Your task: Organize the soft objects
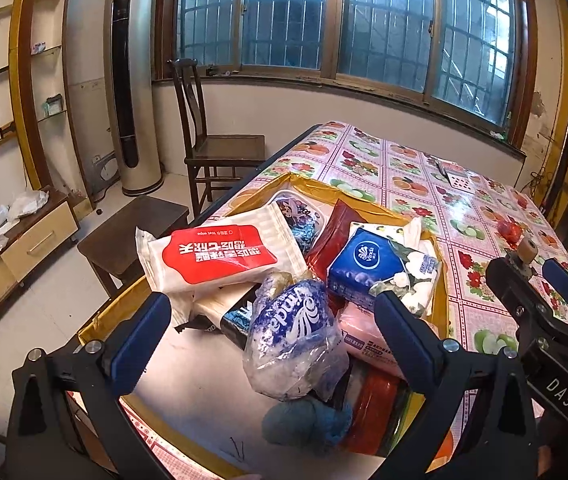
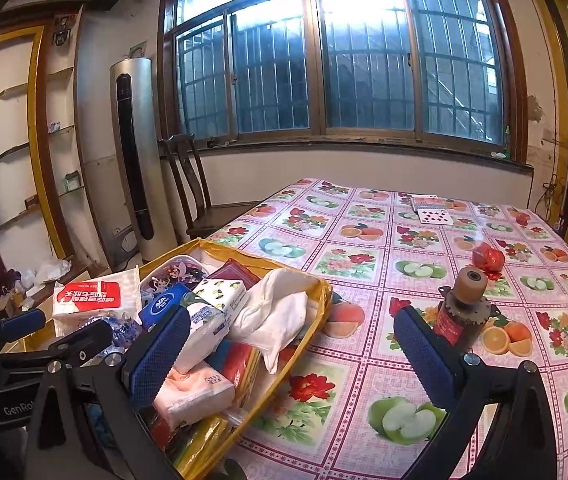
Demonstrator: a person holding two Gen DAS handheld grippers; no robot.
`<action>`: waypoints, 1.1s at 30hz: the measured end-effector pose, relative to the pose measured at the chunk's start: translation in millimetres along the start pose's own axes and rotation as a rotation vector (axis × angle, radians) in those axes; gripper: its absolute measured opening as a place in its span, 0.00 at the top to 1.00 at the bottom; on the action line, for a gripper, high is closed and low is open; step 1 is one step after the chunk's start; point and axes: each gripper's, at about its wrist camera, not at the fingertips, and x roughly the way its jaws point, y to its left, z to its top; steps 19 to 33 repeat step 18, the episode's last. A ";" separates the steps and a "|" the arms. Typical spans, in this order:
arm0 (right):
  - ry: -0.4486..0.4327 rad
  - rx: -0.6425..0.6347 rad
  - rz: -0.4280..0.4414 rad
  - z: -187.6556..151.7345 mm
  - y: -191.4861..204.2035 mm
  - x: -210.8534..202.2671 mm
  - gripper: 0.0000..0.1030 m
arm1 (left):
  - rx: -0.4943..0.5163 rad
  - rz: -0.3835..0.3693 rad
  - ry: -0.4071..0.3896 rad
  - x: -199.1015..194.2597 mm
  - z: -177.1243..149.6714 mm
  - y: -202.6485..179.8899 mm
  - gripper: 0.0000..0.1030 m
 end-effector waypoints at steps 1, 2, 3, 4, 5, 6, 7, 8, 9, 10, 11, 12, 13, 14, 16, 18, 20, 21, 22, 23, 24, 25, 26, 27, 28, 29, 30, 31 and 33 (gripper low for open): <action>-0.003 -0.001 -0.001 0.1 0.3 -0.2 0.00 | 0.007 0.001 -0.008 -0.7 0.3 -0.4 0.01; -0.006 -0.002 -0.002 0.0 0.1 -0.7 0.00 | 0.012 0.003 -0.012 -1.2 0.7 -1.0 0.01; -0.007 -0.003 -0.001 -0.1 0.1 -0.9 0.00 | 0.016 0.005 -0.013 -1.2 0.9 -1.2 0.00; -0.008 -0.001 0.000 -0.3 -0.2 -1.2 0.00 | 0.019 0.006 -0.010 -0.7 1.2 -1.3 0.00; -0.007 0.002 0.003 -0.5 -0.7 -1.3 0.00 | 0.019 0.002 -0.006 0.0 1.8 -0.4 0.00; -0.008 0.005 0.004 -0.7 -1.4 -1.5 0.00 | 0.015 -0.006 0.003 1.2 1.9 0.3 0.00; -0.009 0.008 0.005 -0.7 -2.1 -2.0 0.00 | 0.013 -0.014 0.012 2.4 2.3 0.7 0.00; -0.009 0.010 0.005 -0.7 -2.7 -2.0 0.00 | 0.011 -0.017 0.018 3.1 1.9 0.6 0.00; -0.008 0.010 0.004 -0.9 -3.0 -1.7 0.00 | 0.014 -0.015 0.024 3.6 1.6 0.1 0.00; -0.005 0.009 0.002 -1.1 -3.0 -1.3 0.00 | 0.021 -0.006 0.024 3.7 1.7 -1.2 0.00; -0.003 0.010 0.001 -1.5 -3.0 -1.2 0.00 | 0.030 0.005 0.016 3.0 1.3 -2.6 0.00; -0.003 0.012 0.003 -1.7 -3.4 -1.3 0.00 | 0.040 0.017 0.006 1.9 1.1 -4.4 0.00; -0.004 0.015 0.003 -1.9 -3.9 -1.6 0.00 | 0.047 0.025 -0.006 0.7 0.9 -5.8 0.00; -0.005 0.015 0.003 -2.0 -4.2 -1.7 0.00 | 0.052 0.030 -0.016 -0.2 0.6 -7.1 0.00; -0.005 0.015 0.002 -2.1 -4.7 -2.2 0.00 | 0.056 0.030 -0.022 0.0 0.1 -7.8 0.00; -0.007 0.016 0.003 -2.2 -5.2 -2.6 0.00 | 0.061 0.028 -0.023 0.7 -0.9 -8.3 0.00; -0.007 0.016 0.003 -2.2 -5.2 -2.6 0.00 | 0.061 0.028 -0.023 0.7 -0.9 -8.3 0.00; -0.007 0.016 0.003 -2.2 -5.2 -2.6 0.00 | 0.061 0.028 -0.023 0.7 -0.9 -8.3 0.00; -0.007 0.016 0.003 -2.2 -5.2 -2.6 0.00 | 0.061 0.028 -0.023 0.7 -0.9 -8.3 0.00; -0.007 0.016 0.003 -2.2 -5.2 -2.6 0.00 | 0.061 0.028 -0.023 0.7 -0.9 -8.3 0.00; -0.007 0.016 0.003 -2.2 -5.2 -2.6 0.00 | 0.061 0.028 -0.023 0.7 -0.9 -8.3 0.00; -0.007 0.016 0.003 -2.2 -5.2 -2.6 0.00 | 0.061 0.028 -0.023 0.7 -0.9 -8.3 0.00; -0.007 0.016 0.003 -2.2 -5.2 -2.6 0.00 | 0.061 0.028 -0.023 0.7 -0.9 -8.3 0.00; -0.007 0.016 0.003 -2.2 -5.2 -2.6 0.00 | 0.061 0.028 -0.023 0.7 -0.9 -8.3 0.00; -0.007 0.016 0.003 -2.2 -5.2 -2.6 0.00 | 0.061 0.028 -0.023 0.7 -0.9 -8.3 0.00; -0.007 0.016 0.003 -2.2 -5.2 -2.6 0.00 | 0.061 0.028 -0.023 0.7 -0.9 -8.3 0.00; -0.007 0.016 0.003 -2.2 -5.2 -2.6 0.00 | 0.061 0.028 -0.023 0.7 -0.9 -8.3 0.00; -0.007 0.016 0.003 -2.2 -5.2 -2.6 0.00 | 0.061 0.028 -0.023 0.7 -0.9 -8.3 0.00; -0.007 0.016 0.003 -2.2 -5.2 -2.6 0.00 | 0.061 0.028 -0.023 0.7 -0.9 -8.3 0.00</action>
